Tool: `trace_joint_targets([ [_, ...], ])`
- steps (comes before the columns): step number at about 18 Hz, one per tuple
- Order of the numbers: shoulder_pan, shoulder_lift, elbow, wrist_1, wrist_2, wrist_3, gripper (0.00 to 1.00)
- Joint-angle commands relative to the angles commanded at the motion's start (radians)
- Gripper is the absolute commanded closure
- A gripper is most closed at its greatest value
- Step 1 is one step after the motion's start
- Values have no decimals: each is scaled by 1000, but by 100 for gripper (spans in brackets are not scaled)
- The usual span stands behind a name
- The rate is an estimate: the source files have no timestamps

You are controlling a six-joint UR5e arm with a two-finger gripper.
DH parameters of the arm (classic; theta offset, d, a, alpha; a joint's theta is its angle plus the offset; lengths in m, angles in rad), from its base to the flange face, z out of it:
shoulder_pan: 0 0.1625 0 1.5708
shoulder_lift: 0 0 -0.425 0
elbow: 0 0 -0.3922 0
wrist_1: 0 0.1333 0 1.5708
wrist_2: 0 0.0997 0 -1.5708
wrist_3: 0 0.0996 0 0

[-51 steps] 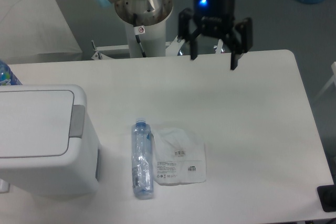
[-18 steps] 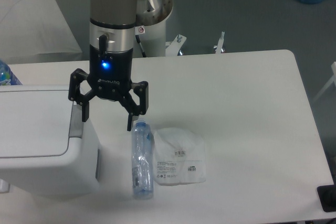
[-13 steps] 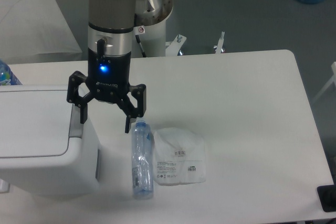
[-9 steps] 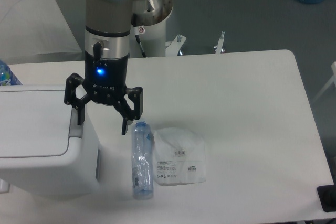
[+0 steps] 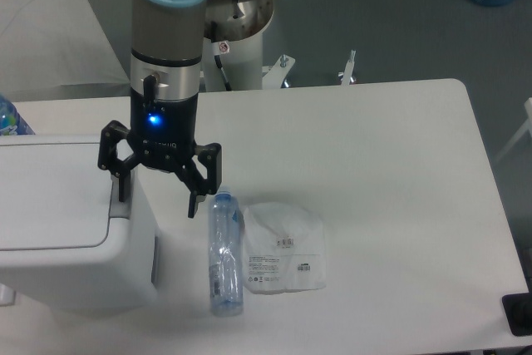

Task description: Open the trash can

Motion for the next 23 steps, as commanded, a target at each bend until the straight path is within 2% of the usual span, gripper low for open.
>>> trace_joint_targets([
  [13, -8, -5, -3, -2, 2, -2, 0],
  [17, -31, -15, -2, 0, 52, -2, 0],
  [23, -32, -20, -3, 14, 55, -3, 0],
])
